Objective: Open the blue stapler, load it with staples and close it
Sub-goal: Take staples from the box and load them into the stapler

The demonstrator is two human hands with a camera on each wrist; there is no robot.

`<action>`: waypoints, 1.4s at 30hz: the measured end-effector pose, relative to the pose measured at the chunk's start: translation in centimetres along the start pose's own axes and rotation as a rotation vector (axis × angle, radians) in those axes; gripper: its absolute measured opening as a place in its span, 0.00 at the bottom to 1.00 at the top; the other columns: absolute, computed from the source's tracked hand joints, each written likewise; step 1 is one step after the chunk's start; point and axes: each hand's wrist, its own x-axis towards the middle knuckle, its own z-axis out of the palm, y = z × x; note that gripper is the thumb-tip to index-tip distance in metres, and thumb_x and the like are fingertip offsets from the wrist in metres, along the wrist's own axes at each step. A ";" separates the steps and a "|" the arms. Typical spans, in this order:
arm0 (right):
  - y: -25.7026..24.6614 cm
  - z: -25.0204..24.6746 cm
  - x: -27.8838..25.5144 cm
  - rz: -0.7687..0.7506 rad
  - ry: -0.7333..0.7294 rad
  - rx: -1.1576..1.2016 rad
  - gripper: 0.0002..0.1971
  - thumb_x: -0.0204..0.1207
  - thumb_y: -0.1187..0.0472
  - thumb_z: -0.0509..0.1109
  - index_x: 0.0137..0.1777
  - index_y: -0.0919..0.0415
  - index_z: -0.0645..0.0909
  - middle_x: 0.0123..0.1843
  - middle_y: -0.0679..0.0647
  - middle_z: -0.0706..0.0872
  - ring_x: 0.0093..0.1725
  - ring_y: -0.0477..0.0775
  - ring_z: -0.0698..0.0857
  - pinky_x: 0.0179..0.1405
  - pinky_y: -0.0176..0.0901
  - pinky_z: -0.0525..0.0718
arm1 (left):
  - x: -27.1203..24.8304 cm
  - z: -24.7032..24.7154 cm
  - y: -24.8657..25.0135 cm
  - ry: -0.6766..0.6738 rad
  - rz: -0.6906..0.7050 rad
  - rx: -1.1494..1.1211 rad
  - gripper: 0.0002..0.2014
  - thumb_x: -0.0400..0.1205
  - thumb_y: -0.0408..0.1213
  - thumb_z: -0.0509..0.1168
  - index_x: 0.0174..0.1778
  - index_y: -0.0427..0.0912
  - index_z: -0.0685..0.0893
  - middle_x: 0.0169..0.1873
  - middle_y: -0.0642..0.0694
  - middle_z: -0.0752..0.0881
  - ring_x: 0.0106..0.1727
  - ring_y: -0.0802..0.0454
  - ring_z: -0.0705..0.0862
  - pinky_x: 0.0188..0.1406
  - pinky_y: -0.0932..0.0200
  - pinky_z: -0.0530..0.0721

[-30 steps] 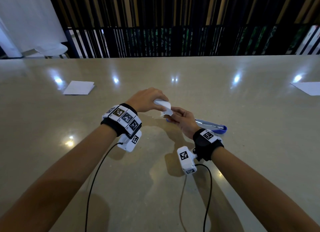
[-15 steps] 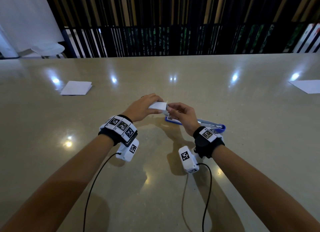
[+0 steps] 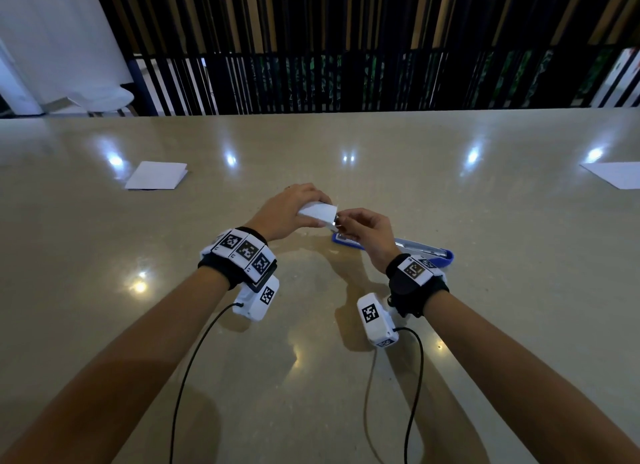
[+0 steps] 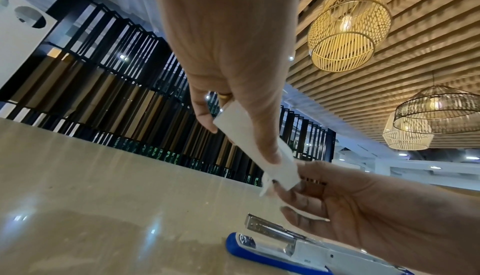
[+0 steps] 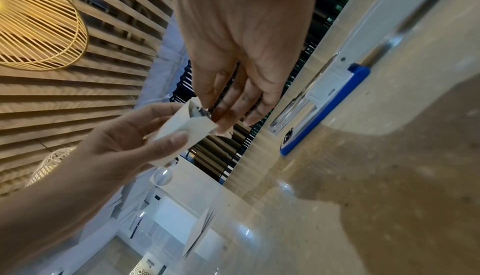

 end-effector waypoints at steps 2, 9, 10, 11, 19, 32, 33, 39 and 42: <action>0.2 0.2 -0.1 0.045 -0.013 0.067 0.05 0.77 0.73 0.67 0.49 0.71 0.84 0.40 0.60 0.87 0.31 0.43 0.89 0.40 0.33 0.88 | 0.3 -0.4 0.3 0.012 0.025 0.050 0.20 0.77 0.46 0.70 0.65 0.48 0.83 0.60 0.47 0.82 0.62 0.50 0.77 0.56 0.57 0.75; 0.0 0.4 0.0 0.060 -0.028 0.110 0.14 0.77 0.68 0.69 0.59 0.77 0.81 0.44 0.64 0.89 0.36 0.47 0.91 0.43 0.36 0.86 | 0.7 -0.5 -0.1 0.066 0.015 0.033 0.20 0.77 0.48 0.70 0.64 0.47 0.83 0.59 0.47 0.83 0.61 0.48 0.79 0.53 0.58 0.74; -0.1 0.4 0.0 0.057 -0.025 0.093 0.13 0.76 0.67 0.69 0.58 0.75 0.82 0.46 0.65 0.88 0.36 0.47 0.91 0.44 0.38 0.85 | 0.6 -0.4 -0.2 0.079 0.013 0.043 0.20 0.77 0.49 0.69 0.64 0.48 0.83 0.59 0.47 0.83 0.60 0.48 0.79 0.53 0.58 0.75; -0.1 0.3 0.1 0.056 -0.024 0.079 0.12 0.76 0.67 0.70 0.56 0.74 0.83 0.45 0.65 0.89 0.36 0.47 0.91 0.45 0.39 0.84 | 0.5 -0.2 -0.3 0.090 0.018 0.058 0.20 0.77 0.50 0.69 0.64 0.49 0.83 0.59 0.48 0.84 0.60 0.48 0.79 0.55 0.55 0.76; -0.2 0.4 0.3 0.061 0.002 0.046 0.04 0.76 0.68 0.69 0.42 0.63 0.85 0.38 0.60 0.89 0.34 0.49 0.89 0.44 0.44 0.83 | 0.2 0.5 -0.6 0.117 0.000 0.049 0.20 0.78 0.51 0.67 0.64 0.50 0.82 0.61 0.52 0.84 0.62 0.50 0.78 0.59 0.48 0.74; -0.6 0.9 0.4 0.091 0.019 0.113 0.10 0.81 0.69 0.61 0.39 0.61 0.78 0.36 0.55 0.87 0.27 0.44 0.88 0.36 0.43 0.80 | -0.7 1.4 -0.4 0.097 -0.042 -0.096 0.17 0.81 0.42 0.66 0.64 0.41 0.78 0.61 0.44 0.81 0.59 0.45 0.77 0.54 0.57 0.75; -0.5 0.8 0.4 0.085 0.028 0.121 0.09 0.81 0.69 0.62 0.39 0.61 0.78 0.36 0.55 0.87 0.26 0.45 0.88 0.35 0.43 0.81 | -0.8 1.4 -0.4 0.099 -0.035 -0.100 0.17 0.81 0.42 0.66 0.63 0.40 0.78 0.61 0.44 0.81 0.58 0.45 0.77 0.54 0.57 0.75; -0.6 0.7 0.3 0.064 0.011 0.063 0.06 0.80 0.68 0.65 0.51 0.68 0.83 0.36 0.56 0.87 0.27 0.45 0.85 0.36 0.43 0.81 | -1.1 1.5 -0.1 0.123 -0.020 -0.111 0.17 0.81 0.42 0.66 0.63 0.41 0.78 0.60 0.44 0.81 0.58 0.48 0.76 0.52 0.61 0.72; -0.7 0.6 0.2 0.052 0.019 0.011 0.10 0.79 0.68 0.66 0.55 0.75 0.83 0.33 0.57 0.86 0.26 0.45 0.82 0.37 0.43 0.81 | -1.3 1.6 0.0 0.132 -0.022 -0.130 0.17 0.81 0.43 0.66 0.63 0.41 0.78 0.61 0.45 0.81 0.56 0.51 0.74 0.52 0.62 0.71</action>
